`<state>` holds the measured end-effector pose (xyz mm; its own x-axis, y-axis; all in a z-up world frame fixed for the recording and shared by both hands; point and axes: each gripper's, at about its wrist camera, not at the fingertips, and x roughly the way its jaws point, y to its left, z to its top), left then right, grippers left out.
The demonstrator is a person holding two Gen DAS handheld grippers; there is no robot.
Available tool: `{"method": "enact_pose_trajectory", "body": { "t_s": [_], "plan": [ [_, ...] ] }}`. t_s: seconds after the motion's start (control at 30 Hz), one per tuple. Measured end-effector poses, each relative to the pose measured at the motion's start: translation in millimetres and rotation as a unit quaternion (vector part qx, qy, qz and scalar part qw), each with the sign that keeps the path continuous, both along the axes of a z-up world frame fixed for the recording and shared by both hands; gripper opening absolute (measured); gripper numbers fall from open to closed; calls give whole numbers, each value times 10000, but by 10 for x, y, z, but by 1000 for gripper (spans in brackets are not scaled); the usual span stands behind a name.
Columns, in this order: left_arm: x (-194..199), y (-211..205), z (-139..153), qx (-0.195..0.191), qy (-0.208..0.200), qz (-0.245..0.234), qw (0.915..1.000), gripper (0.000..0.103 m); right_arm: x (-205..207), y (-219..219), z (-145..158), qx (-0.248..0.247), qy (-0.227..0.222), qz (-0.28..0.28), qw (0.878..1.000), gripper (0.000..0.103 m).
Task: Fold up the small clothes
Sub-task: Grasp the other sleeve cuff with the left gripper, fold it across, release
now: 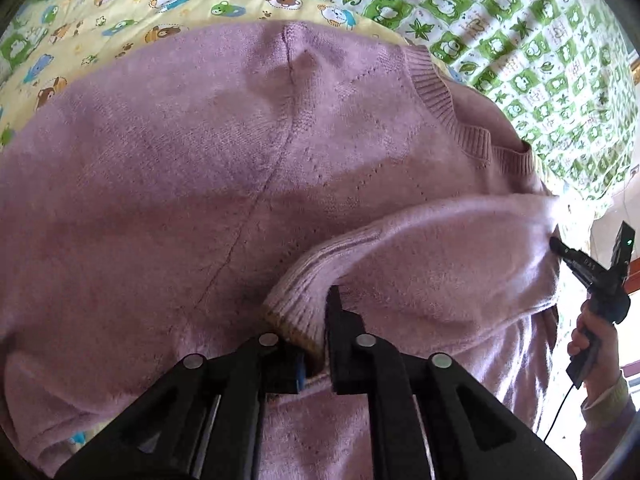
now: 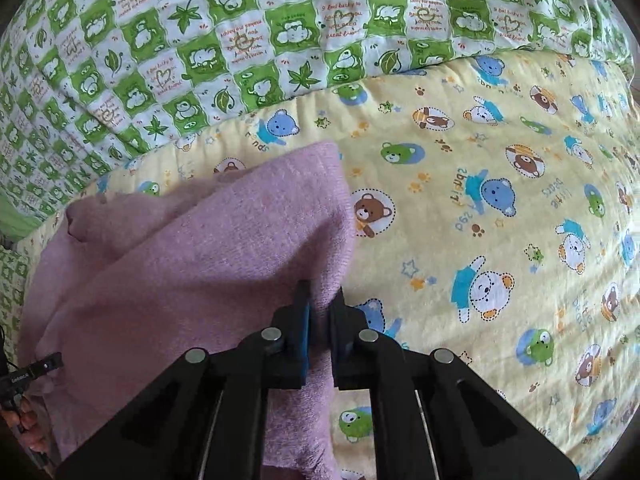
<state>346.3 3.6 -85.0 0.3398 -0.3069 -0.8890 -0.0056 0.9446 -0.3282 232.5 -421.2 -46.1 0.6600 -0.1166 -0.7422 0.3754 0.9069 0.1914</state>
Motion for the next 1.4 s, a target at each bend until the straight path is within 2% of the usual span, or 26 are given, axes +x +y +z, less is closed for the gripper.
{"method": "enact_pose_trajectory", "body": {
  "t_s": [0.03,0.1,0.2,0.27,0.43,0.53,0.67,0.77,0.97,1.17,1.3,1.4],
  "plan": [
    [-24,-5,43,30,-20,-10,10000,13,3,23,27,-5,4,-27,10000,13],
    [-105,1,141,152,-97,-23,9998,15,-26,67,111,90,-41,-67,9999,25],
    [-375,97,307,197,-192,-41,9996,29,-173,146,252,257,-243,-96,9993,40],
    [-555,165,406,292,-284,20,9992,43,-318,227,340,362,-433,-11,9984,43],
    [-1078,567,635,223,-444,411,9979,60,-631,646,360,725,-547,369,9952,44],
    [-1416,879,692,155,-418,740,9963,62,-819,931,285,863,-451,624,9933,44],
    [-1835,1250,708,174,-305,1146,9928,72,-966,1319,125,1072,-261,925,9896,44],
    [-2142,1456,630,259,-133,1378,9900,77,-1094,1568,21,1174,-124,1111,9868,44],
    [-2493,1649,339,176,238,1583,9869,77,-1158,1879,-72,1215,103,1293,9841,44],
    [-2539,1830,147,-360,352,1833,9818,76,-1170,2043,-18,1179,104,1437,9825,44],
    [-2585,1967,214,-755,186,1979,9771,76,-1196,2081,12,1122,108,1460,9828,44],
    [-2612,2003,214,-825,168,2000,9762,73,-1233,2067,21,1069,111,1406,9842,44]
  ]
}}
